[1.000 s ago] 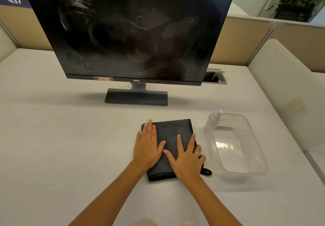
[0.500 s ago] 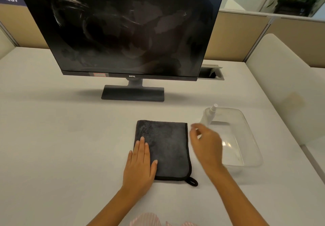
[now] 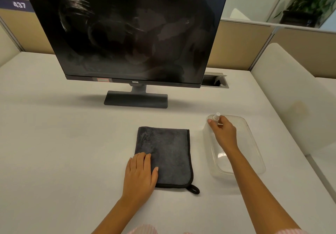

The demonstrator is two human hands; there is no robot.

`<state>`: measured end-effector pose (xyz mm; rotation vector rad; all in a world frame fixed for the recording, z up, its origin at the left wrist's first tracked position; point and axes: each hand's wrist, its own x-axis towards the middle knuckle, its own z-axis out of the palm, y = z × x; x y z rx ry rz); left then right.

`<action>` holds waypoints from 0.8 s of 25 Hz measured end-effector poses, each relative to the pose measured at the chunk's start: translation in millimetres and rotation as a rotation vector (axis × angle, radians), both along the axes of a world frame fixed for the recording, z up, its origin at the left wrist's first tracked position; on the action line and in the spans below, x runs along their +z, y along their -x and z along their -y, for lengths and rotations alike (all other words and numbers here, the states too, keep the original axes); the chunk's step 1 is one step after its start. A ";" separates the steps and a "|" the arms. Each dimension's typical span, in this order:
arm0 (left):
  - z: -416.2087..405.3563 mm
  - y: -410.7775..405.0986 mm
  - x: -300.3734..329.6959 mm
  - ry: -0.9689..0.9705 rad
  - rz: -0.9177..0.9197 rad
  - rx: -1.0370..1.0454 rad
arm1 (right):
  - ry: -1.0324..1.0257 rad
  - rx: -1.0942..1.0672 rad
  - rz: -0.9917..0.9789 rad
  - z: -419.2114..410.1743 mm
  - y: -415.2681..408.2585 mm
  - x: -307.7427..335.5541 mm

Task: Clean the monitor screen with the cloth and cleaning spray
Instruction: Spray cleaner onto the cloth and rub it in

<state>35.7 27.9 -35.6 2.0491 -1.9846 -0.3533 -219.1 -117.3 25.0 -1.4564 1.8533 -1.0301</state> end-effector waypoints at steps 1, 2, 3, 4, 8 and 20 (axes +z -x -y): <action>-0.6 -0.2 0.1 -0.005 -0.013 0.004 | 0.012 0.006 0.004 -0.6 -0.7 -0.3; -0.7 -0.6 0.0 -0.003 -0.028 0.004 | 0.031 0.005 0.001 -1.5 -1.3 0.1; -0.7 -1.1 -0.1 0.003 -0.042 0.001 | 0.055 -0.013 -0.005 -2.9 -1.5 1.9; -0.6 -2.2 -0.6 0.009 -0.053 -0.005 | 0.089 -0.052 -0.011 -4.5 -1.5 5.3; -2.3 -7.9 -3.8 0.029 -0.062 -0.050 | 0.355 -0.204 0.081 -13.2 0.4 41.9; -21.6 -24.0 -13.8 -0.080 0.096 -0.147 | -0.304 0.352 1.383 -65.7 -96.2 46.6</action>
